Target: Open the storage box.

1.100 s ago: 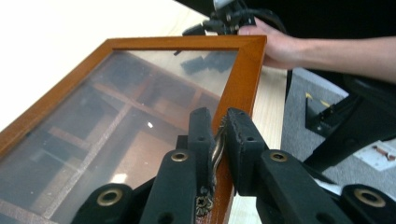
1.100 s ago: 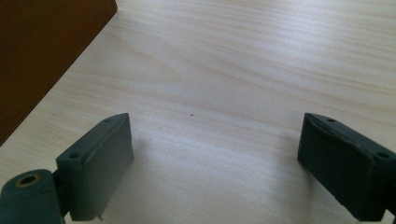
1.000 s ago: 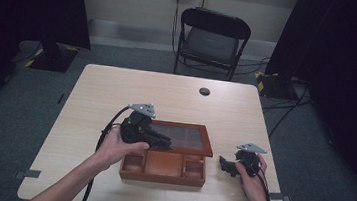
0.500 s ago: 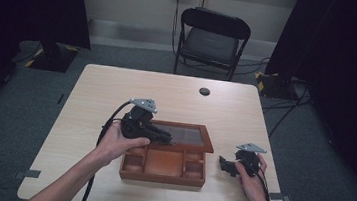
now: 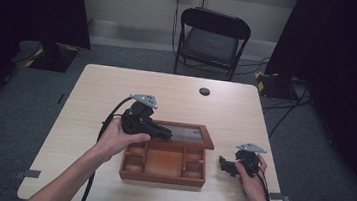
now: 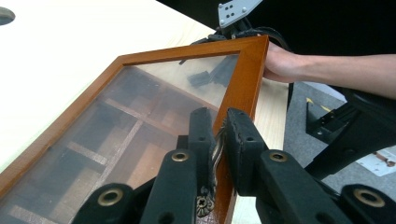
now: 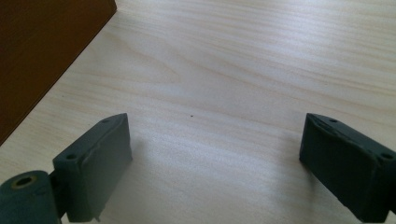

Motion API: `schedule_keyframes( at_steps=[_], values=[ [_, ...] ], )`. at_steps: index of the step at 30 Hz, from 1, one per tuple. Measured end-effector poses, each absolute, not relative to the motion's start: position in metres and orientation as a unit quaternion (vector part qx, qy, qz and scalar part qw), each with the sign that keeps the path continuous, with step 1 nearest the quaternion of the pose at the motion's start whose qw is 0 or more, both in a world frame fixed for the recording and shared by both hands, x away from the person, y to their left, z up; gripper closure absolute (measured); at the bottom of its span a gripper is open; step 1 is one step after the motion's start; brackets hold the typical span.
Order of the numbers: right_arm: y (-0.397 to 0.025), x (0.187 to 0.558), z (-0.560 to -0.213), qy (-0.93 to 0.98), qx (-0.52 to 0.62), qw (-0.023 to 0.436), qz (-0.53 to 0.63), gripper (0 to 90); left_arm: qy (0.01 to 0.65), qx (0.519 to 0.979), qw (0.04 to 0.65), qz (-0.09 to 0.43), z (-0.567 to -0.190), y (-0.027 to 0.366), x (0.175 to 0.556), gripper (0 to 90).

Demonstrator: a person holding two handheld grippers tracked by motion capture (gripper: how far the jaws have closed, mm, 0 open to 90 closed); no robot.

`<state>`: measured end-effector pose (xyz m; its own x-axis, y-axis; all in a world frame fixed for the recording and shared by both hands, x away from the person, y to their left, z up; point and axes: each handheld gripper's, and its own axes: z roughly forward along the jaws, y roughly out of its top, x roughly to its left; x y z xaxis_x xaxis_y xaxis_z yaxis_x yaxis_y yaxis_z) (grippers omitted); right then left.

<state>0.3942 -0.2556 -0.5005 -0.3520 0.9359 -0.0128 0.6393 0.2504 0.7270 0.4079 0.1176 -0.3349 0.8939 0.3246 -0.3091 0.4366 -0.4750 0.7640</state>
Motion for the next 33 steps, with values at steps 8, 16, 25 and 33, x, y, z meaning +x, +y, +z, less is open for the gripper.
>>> schedule_keyframes(
  at_steps=[8,16,25,33],
  values=[
    [-0.256,0.394,-0.500,0.757,0.521,0.230,0.322,8.3,0.224,0.857,0.461,-0.057,-0.330,0.118,0.412,81.1],
    [-0.256,0.394,-0.500,0.757,0.521,0.230,0.322,8.3,0.221,0.859,0.457,-0.063,-0.327,0.117,0.415,81.3],
    [-0.256,0.394,-0.500,0.757,0.520,0.230,0.322,8.2,0.217,0.866,0.448,-0.047,-0.318,0.115,0.419,81.6],
    [-0.256,0.394,-0.500,0.757,0.520,0.230,0.322,8.2,0.225,0.862,0.451,-0.046,-0.314,0.115,0.423,81.6]
  ],
)
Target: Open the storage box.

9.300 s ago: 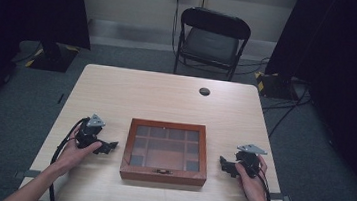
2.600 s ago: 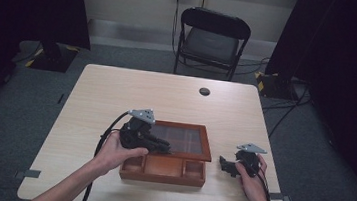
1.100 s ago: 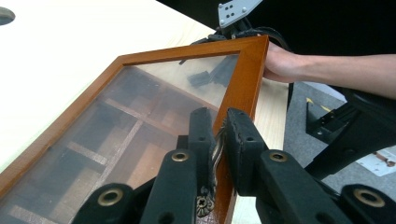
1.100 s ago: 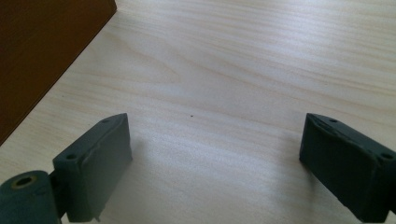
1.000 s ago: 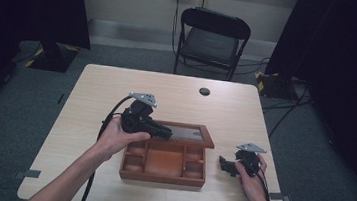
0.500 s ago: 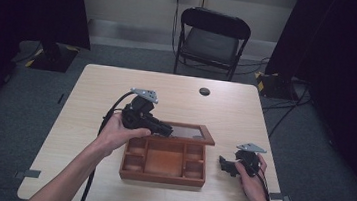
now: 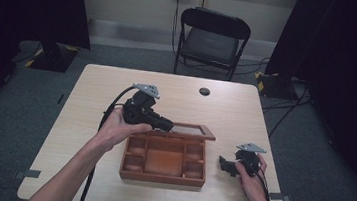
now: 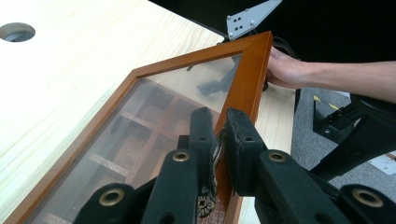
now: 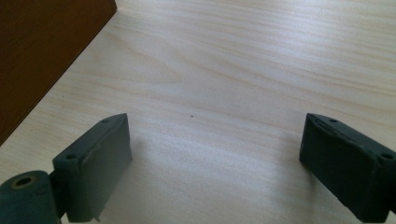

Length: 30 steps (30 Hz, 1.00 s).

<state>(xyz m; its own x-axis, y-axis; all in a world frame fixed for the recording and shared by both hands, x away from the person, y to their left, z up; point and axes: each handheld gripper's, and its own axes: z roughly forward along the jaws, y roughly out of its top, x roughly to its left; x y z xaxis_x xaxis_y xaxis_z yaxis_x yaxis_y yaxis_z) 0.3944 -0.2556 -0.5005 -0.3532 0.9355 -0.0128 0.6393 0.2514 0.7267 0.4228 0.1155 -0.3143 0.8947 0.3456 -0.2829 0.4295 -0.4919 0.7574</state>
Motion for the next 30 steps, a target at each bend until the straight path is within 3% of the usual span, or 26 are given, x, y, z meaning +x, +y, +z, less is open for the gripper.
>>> schedule_keyframes(
  at_steps=[30],
  values=[
    [-0.256,0.394,-0.500,0.757,0.520,0.229,0.322,8.2,0.223,0.854,0.468,-0.030,-0.305,0.118,0.435,82.3]
  ],
)
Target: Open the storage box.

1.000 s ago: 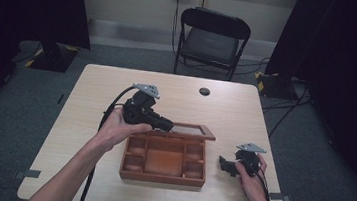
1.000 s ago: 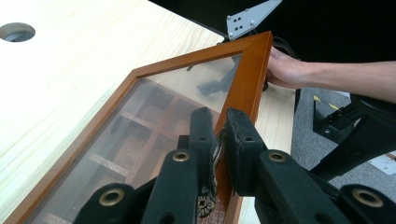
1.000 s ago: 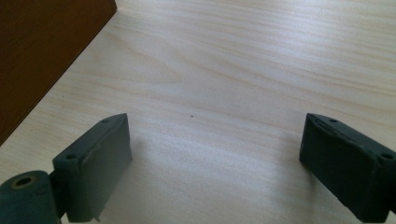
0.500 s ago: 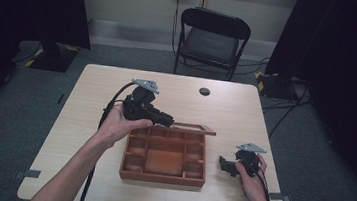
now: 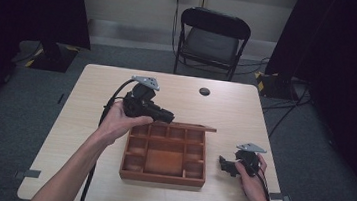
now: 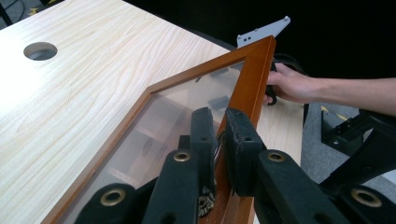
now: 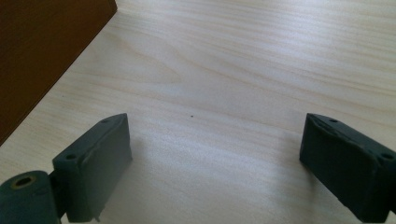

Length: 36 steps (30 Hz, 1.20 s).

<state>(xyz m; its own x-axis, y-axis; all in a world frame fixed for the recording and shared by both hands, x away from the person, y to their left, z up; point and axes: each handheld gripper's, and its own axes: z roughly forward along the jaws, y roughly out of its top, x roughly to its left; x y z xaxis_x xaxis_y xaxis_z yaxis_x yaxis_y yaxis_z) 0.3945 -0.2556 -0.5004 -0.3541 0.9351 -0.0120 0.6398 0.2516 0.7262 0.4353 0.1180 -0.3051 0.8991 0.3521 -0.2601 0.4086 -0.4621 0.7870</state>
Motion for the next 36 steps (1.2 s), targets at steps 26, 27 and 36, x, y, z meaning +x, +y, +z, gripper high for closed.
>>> schedule_keyframes(
  at_steps=[26,27,36],
  values=[
    [-0.256,0.395,-0.500,0.757,0.520,0.228,0.322,8.2,0.225,0.850,0.476,-0.019,-0.299,0.118,0.446,84.0],
    [-0.256,0.395,-0.500,0.757,0.520,0.229,0.322,8.2,0.227,0.849,0.476,-0.021,-0.299,0.118,0.446,84.0],
    [-0.256,0.395,-0.500,0.757,0.520,0.229,0.322,8.2,0.226,0.846,0.482,-0.020,-0.298,0.120,0.450,84.0]
  ],
)
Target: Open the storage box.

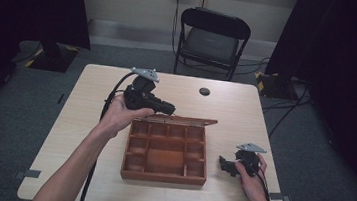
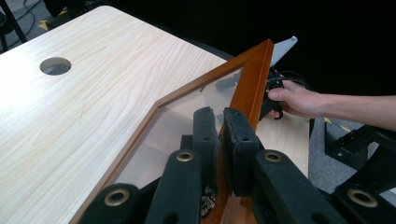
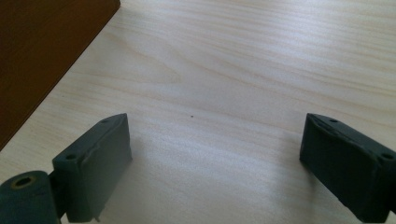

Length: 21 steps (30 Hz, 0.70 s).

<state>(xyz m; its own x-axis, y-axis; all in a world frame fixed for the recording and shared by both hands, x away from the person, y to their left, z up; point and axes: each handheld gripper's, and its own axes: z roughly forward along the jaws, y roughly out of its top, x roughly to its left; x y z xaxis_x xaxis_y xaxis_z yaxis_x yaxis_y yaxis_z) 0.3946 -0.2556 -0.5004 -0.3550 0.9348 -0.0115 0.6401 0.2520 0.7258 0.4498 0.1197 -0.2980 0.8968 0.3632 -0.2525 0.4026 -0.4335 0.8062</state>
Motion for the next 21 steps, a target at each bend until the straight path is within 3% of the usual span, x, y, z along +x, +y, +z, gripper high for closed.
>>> schedule_keyframes(
  at_steps=[21],
  values=[
    [-0.2556,0.3946,-0.5004,0.757,0.520,0.229,0.322,8.2,0.226,0.843,0.488,-0.022,-0.2983,0.1213,0.4526,83.9]
  ],
)
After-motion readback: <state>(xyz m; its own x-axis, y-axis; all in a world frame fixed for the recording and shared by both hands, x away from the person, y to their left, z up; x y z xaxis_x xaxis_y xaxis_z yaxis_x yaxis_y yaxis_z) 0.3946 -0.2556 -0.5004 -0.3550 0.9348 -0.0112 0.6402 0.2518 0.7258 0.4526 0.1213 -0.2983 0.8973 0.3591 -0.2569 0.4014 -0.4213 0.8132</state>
